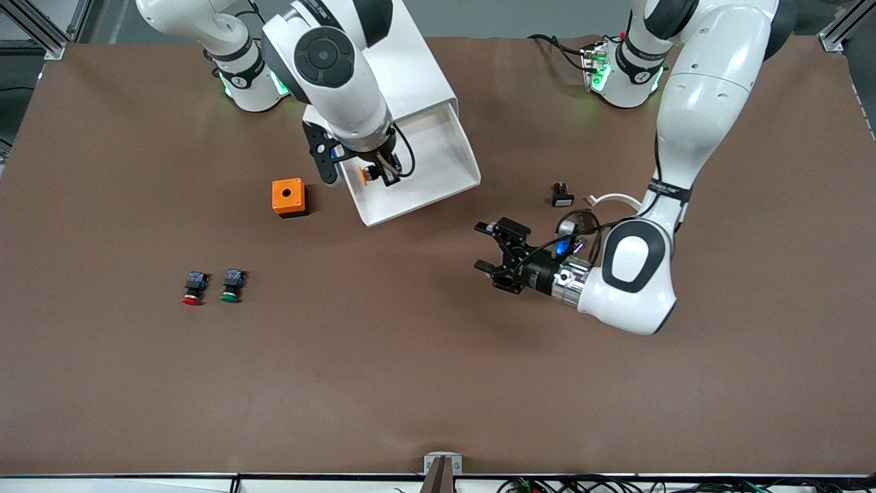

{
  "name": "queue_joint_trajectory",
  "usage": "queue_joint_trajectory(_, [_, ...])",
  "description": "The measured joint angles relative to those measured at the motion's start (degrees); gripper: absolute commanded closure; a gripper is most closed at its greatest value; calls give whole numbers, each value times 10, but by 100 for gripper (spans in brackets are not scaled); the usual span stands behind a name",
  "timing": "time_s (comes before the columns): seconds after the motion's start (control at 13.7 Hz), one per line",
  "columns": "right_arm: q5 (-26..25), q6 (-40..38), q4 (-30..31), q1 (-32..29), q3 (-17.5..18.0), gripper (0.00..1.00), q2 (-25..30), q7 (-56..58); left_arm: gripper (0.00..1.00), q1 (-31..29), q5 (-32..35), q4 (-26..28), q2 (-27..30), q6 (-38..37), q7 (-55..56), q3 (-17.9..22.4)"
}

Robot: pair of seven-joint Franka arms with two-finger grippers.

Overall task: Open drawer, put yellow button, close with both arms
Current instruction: 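Pull the top drawer open with the left gripper while the right gripper lifts the button, then lower the yellow button into the open drawer and open the right gripper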

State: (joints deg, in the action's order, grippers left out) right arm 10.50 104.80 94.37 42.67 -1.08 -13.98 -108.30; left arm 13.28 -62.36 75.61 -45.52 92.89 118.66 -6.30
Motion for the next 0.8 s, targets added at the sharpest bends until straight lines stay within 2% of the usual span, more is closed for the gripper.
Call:
queue_joint_trajectory(0.36, [0,32,0,24,0,85,-28,-52,0,-1,92,-7,0,0,-92,14])
queue_joint_trajectory(0.51, [1,32,0,30,0,81,-32,-56,0,-1,128,-8,0,1,-147,14])
queue_joint_trajectory(0.8, [1,30,0,42,0,77,-35,-59,0,0,155,-14,0,2,-253,40])
